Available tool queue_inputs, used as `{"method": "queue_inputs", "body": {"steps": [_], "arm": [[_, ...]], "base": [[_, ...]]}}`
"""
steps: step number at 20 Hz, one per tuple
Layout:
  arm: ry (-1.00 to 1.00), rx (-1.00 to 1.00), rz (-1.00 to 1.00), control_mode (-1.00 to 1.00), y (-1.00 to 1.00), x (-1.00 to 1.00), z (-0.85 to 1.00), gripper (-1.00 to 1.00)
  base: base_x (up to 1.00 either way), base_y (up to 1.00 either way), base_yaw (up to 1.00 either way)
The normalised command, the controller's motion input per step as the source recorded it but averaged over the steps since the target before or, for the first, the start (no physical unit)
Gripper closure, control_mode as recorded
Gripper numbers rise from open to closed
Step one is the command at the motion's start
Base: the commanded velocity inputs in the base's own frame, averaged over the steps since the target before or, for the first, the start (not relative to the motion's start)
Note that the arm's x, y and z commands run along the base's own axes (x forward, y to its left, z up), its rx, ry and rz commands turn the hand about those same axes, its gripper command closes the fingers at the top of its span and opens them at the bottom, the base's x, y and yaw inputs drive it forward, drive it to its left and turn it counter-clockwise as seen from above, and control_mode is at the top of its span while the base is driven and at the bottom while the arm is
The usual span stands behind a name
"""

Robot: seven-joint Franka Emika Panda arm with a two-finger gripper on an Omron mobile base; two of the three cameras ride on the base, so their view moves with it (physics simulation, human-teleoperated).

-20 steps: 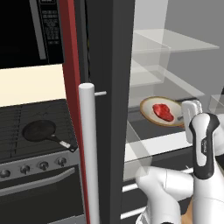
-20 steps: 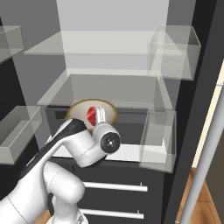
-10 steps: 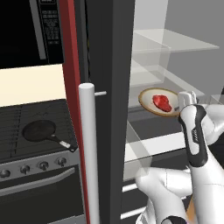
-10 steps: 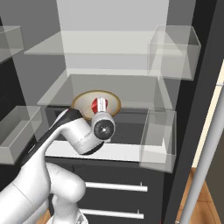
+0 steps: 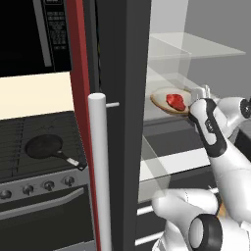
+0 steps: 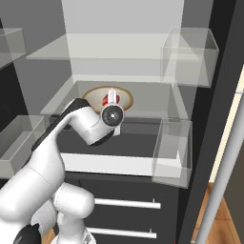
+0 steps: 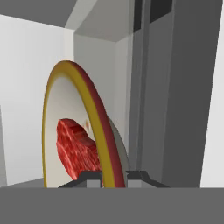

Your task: Place one of the steaks on the plate and the other in the bowl. Then place the bowl in the fridge.

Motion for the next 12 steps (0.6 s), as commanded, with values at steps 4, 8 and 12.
{"method": "queue_inputs", "body": {"steps": [4,8,12], "arm": [[0.02,0.00,0.00,-1.00,-0.04,0.51,-0.11,1.00],[-0.07,0.00,0.00,-1.00,0.00,0.50,-0.34,1.00],[-0.10,-0.01,0.00,-1.00,0.00,0.45,-0.28,1.00]], "base": [[0.00,0.00,0.00],[0.00,0.00,0.00],[0.00,0.00,0.00]]}}
